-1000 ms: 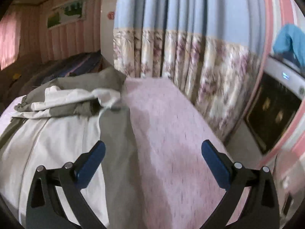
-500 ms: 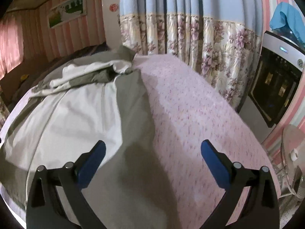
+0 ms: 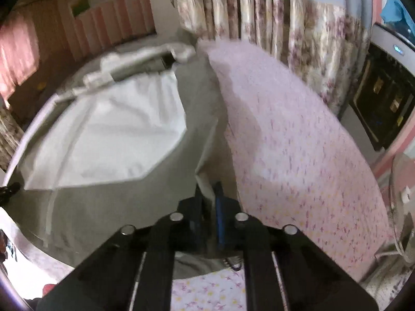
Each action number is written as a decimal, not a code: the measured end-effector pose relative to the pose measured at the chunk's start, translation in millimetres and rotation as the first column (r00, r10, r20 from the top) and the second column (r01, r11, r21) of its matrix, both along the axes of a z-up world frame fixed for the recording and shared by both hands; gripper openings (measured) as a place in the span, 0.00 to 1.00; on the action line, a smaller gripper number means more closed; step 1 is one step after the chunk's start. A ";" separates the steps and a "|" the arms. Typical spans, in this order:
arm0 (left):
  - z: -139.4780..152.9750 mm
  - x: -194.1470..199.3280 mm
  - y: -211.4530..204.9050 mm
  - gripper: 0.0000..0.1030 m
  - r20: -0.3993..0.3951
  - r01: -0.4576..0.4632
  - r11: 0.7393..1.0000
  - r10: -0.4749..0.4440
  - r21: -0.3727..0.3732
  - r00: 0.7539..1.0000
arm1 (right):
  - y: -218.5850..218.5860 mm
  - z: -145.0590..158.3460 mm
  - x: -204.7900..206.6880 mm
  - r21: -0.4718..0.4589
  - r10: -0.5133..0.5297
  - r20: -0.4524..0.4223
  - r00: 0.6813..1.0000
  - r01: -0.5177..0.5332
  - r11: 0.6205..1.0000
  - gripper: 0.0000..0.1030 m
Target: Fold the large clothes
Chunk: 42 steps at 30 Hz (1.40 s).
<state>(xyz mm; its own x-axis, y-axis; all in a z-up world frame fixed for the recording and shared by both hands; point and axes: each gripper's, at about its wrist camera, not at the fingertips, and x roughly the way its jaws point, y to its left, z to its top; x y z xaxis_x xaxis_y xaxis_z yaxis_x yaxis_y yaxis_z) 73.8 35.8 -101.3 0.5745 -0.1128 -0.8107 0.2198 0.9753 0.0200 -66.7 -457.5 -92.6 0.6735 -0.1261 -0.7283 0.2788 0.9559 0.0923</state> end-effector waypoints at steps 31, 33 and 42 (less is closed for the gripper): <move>149.7 -29.8 33.7 0.08 0.326 0.041 0.982 0.022 -0.184 0.945 | -30.1 59.5 -6.7 0.046 -0.006 0.161 0.987 -0.001 0.999 0.00; 148.0 -28.0 35.8 0.08 0.302 0.064 0.975 0.003 -0.214 0.953 | -33.7 47.9 -3.5 0.057 -0.003 0.160 0.987 -0.006 0.998 0.00; 100.9 -22.6 35.4 0.75 0.217 -0.014 0.994 0.037 -0.106 0.975 | -25.8 36.3 -7.2 0.067 0.017 0.158 0.987 -0.028 0.997 0.04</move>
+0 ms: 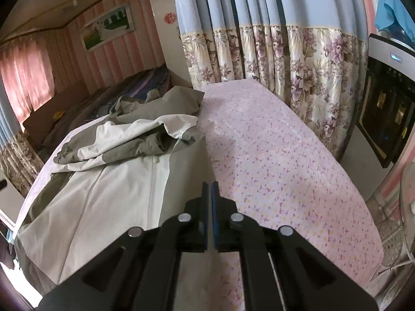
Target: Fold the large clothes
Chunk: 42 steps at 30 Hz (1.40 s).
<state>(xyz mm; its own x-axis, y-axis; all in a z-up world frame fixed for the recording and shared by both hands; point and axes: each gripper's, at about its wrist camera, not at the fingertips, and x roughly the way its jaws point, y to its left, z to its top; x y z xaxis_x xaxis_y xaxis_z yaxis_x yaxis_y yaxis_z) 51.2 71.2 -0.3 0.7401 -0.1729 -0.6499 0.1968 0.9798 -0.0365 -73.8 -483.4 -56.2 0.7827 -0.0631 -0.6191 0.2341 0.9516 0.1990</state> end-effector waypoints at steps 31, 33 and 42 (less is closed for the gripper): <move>-37.7 32.3 -37.5 0.04 -0.139 0.249 0.969 -0.246 0.002 0.959 | 34.5 1.1 38.2 0.002 0.169 -0.095 0.981 -0.170 0.985 0.00; -31.0 34.4 -42.1 0.05 -0.119 0.258 0.966 -0.255 0.015 0.960 | 27.8 -7.2 42.8 -0.005 0.149 -0.149 0.977 -0.152 0.988 0.03; -34.1 40.6 -50.0 0.05 -0.135 0.252 0.967 -0.245 0.037 0.960 | 12.9 -39.3 20.3 0.041 0.073 -0.239 0.968 -0.065 0.997 0.52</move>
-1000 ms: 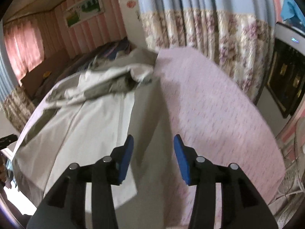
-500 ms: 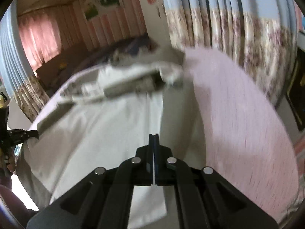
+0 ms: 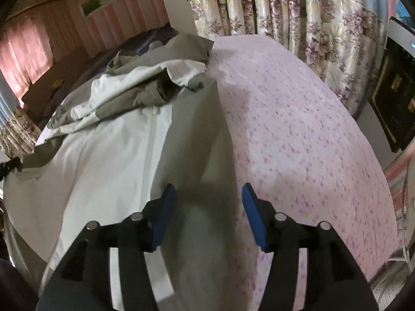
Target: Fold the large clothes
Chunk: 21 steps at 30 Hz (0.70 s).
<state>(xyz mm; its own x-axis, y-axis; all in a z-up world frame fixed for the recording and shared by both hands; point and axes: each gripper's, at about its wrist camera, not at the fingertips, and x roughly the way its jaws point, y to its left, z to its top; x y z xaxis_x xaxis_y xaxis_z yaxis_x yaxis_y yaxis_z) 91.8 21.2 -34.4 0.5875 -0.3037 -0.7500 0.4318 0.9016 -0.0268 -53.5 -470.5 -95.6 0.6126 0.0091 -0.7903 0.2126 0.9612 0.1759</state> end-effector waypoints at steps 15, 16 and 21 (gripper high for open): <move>3.3 0.0 5.2 0.01 0.014 -0.042 0.999 0.041 0.014 0.999 | 20.3 17.9 10.1 -0.010 0.050 0.116 0.992 -0.049 0.999 0.03; 5.6 2.3 5.6 0.00 0.037 -0.074 0.996 0.073 0.041 0.997 | 27.7 32.4 15.1 -0.073 0.069 0.151 0.986 -0.059 0.996 0.03; 24.2 23.5 14.1 0.00 0.112 -0.152 0.986 0.143 0.071 0.983 | 57.9 81.5 52.6 -0.174 0.216 0.228 0.949 -0.179 0.968 0.03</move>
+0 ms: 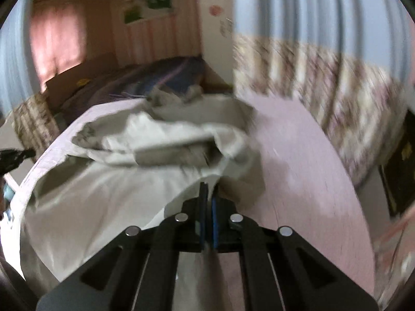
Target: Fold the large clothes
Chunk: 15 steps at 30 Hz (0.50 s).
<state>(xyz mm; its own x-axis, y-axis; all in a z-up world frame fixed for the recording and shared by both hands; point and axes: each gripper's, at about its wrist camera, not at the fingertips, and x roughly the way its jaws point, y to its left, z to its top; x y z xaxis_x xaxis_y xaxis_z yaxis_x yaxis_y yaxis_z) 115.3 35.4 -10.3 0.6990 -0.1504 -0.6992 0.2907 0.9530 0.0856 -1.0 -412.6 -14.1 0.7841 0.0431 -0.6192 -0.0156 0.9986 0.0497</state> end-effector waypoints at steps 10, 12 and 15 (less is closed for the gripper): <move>-22.9 24.6 3.8 0.45 -0.126 -0.018 1.000 0.017 -0.005 0.992 | 19.6 13.7 35.2 -0.009 0.081 0.021 0.997 -0.081 0.997 0.03; -31.0 21.3 9.6 0.67 -0.146 -0.040 0.999 0.038 -0.009 0.989 | 14.0 7.7 35.3 0.019 0.059 0.011 0.998 -0.059 0.998 0.03; -46.7 17.0 24.3 0.73 -0.227 -0.062 0.997 0.049 -0.051 0.973 | 6.0 1.0 29.2 0.051 0.027 0.007 1.000 -0.028 0.998 0.03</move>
